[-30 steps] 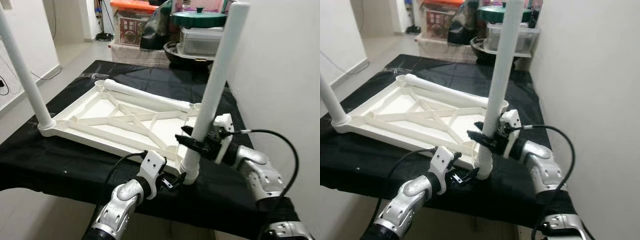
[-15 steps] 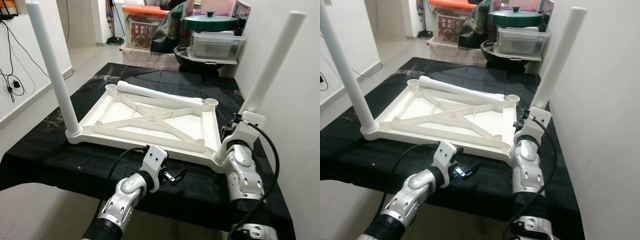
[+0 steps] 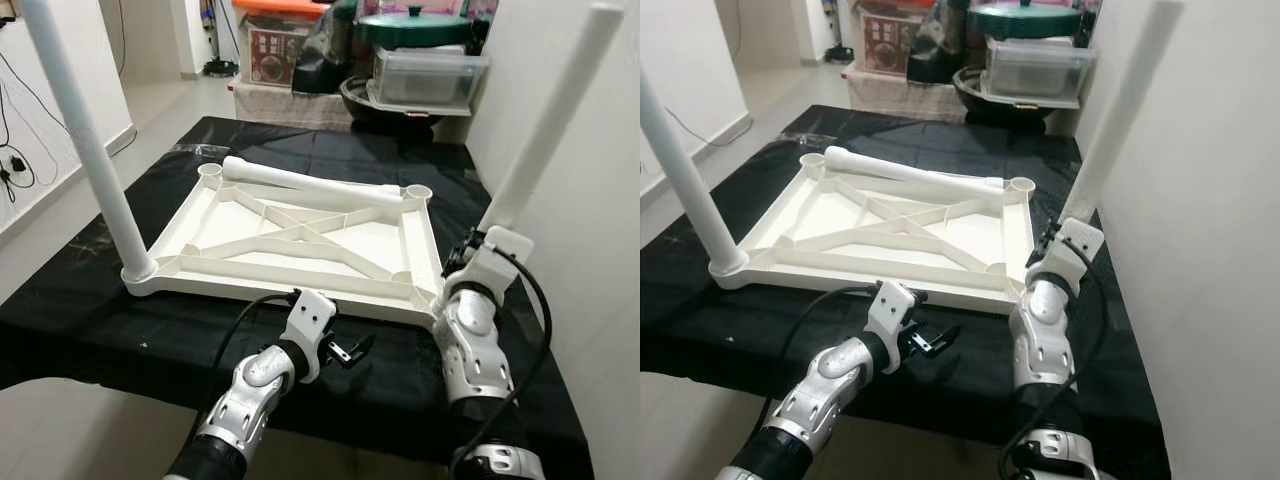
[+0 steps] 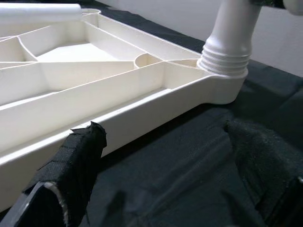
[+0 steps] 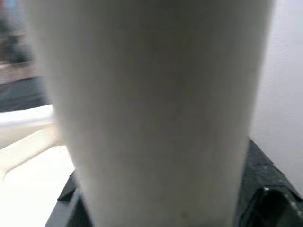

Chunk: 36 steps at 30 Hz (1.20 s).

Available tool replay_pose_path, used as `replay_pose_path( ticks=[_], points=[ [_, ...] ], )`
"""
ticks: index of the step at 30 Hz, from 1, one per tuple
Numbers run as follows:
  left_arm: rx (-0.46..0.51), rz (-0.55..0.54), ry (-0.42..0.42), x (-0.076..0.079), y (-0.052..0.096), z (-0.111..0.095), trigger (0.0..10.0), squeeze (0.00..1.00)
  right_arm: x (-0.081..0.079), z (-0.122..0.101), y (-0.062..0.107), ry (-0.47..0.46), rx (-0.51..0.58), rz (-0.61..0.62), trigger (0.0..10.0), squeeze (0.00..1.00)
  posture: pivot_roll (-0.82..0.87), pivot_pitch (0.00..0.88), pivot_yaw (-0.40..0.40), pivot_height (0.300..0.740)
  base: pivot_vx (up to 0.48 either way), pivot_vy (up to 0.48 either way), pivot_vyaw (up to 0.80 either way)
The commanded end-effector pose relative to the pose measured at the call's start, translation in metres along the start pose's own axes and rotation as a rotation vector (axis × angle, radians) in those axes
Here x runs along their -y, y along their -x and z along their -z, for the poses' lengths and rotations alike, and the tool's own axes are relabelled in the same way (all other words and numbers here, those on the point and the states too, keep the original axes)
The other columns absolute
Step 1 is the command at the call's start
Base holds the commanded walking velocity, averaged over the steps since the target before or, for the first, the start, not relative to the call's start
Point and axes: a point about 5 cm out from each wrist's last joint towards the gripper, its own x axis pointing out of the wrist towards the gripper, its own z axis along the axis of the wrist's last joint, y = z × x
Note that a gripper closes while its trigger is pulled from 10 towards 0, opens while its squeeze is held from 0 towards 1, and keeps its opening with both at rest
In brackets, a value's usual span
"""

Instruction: Building children table

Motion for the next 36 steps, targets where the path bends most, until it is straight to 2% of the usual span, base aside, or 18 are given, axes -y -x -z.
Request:
replay_pose_path(
  ticks=[1, 4, 5, 7, 8, 11, 12, 14, 17, 20, 21, 28, 29, 32, 34, 35, 36],
  points=[
    [0.003, 0.005, -0.006, 0.0, -0.002, -0.001, 10.0, 0.0, 0.005, 0.007, 0.0, -0.003, -0.021, -0.092, 10.0, 0.0, 0.06, 0.0, -0.047, 0.74, 0.0, 0.0, 0.0],
    [0.002, 0.004, -0.008, 0.0, -0.002, 0.0, 10.0, 0.0, 0.002, 0.015, 0.004, -0.046, -0.078, -0.373, 10.0, 0.0, 0.06, 0.0, -0.046, 0.74, 0.0, 0.0, 0.0],
    [0.002, 0.004, -0.008, 0.0, -0.002, 0.0, 10.0, 0.0, 0.002, 0.015, 0.004, -0.046, -0.078, -0.373, 10.0, 0.0, 0.06, 0.0, -0.046, 0.74, 0.0, 0.0, 0.0],
    [0.003, -0.002, -0.001, -0.001, -0.002, 0.0, 10.0, 0.0, 0.002, 0.015, 0.006, -0.044, -0.099, -0.545, 10.0, 0.0, 0.05, 0.0, -0.043, 0.74, 0.0, 0.0, 0.0],
    [0.003, -0.002, -0.001, -0.001, -0.002, 0.0, 10.0, 0.0, 0.002, 0.015, 0.006, -0.044, -0.099, -0.545, 10.0, 0.0, 0.05, 0.0, -0.043, 0.74, 0.0, 0.0, 0.0],
    [0.001, 0.004, -0.002, 0.001, -0.003, 0.0, 10.0, 0.0, -0.005, 0.003, 0.01, -0.089, -0.133, -0.868, 10.0, 0.0, 0.04, 0.0, -0.039, 0.74, 0.0, 0.0, 0.0],
    [0.001, 0.004, -0.002, 0.001, -0.003, 0.0, 10.0, 0.0, -0.005, 0.003, 0.01, -0.089, -0.133, -0.868, 10.0, 0.0, 0.04, 0.0, -0.039, 0.74, 0.0, 0.0, 0.0],
    [0.001, 0.007, -0.003, 0.001, -0.003, 0.0, 10.0, 0.0, -0.007, -0.002, 0.011, -0.101, -0.13, -0.972, 10.0, 0.0, 0.04, 0.0, -0.039, 0.74, 0.0, 0.0, 0.0],
    [0.001, 0.007, -0.003, 0.001, -0.003, 0.0, 10.0, 0.0, -0.007, -0.003, 0.011, -0.103, -0.132, -0.997, 10.0, 0.0, 0.04, 0.0, -0.039, 0.74, 0.0, 0.0, 0.0],
    [-0.004, 0.008, -0.008, 0.001, -0.001, 0.002, 10.0, 0.0, -0.011, -0.013, 0.021, -0.084, -0.157, -1.284, 10.0, 0.0, 0.07, 0.0, -0.057, 0.74, 0.0, 0.0, 0.0],
    [-0.004, 0.007, -0.009, 0.001, -0.001, 0.002, 10.0, 0.0, -0.011, -0.014, 0.023, -0.074, -0.168, -1.343, 10.0, 0.0, 0.07, 0.0, -0.057, 0.74, 0.0, 0.0, 0.0],
    [-0.005, 0.008, -0.012, 0.002, -0.001, 0.003, 10.0, 0.0, -0.018, -0.006, 0.021, -0.042, -0.213, -1.413, 10.0, 0.0, 0.06, 0.0, -0.056, 0.74, 0.0, 0.0, 0.0],
    [-0.006, 0.01, -0.013, 0.002, -0.001, 0.003, 10.0, 0.0, -0.021, -0.004, 0.02, -0.031, -0.216, -1.395, 0.0, 0.0, 0.06, 0.0, -0.056, 0.74, 0.0, 0.0, 0.0],
    [-0.007, 0.012, -0.013, 0.002, 0.0, 0.003, 10.0, 0.0, -0.024, 0.002, 0.013, -0.014, -0.21, -1.289, 0.0, 0.0, 0.07, 0.0, -0.053, 0.74, 0.0, 0.0, 0.0],
    [-0.007, 0.013, -0.013, 0.002, 0.0, 0.003, 10.0, 0.0, -0.023, 0.003, 0.011, -0.01, -0.206, -1.265, 0.0, 0.0, 0.07, 0.0, -0.053, 0.74, 0.0, 0.0, 0.0],
    [-0.007, 0.013, -0.013, 0.002, 0.0, 0.003, 10.0, 0.0, -0.023, 0.003, 0.01, -0.008, -0.193, -1.223, 0.0, 0.0, 0.07, 0.0, -0.053, 0.74, 0.0, 0.0, 0.0],
    [-0.007, 0.013, -0.012, 0.001, 0.001, 0.004, 10.0, 0.0, -0.021, 0.003, 0.004, -0.015, -0.172, -1.111, 0.0, 0.0, 0.07, 0.0, -0.047, 0.74, 0.0, 0.0, 0.0]
  ],
)
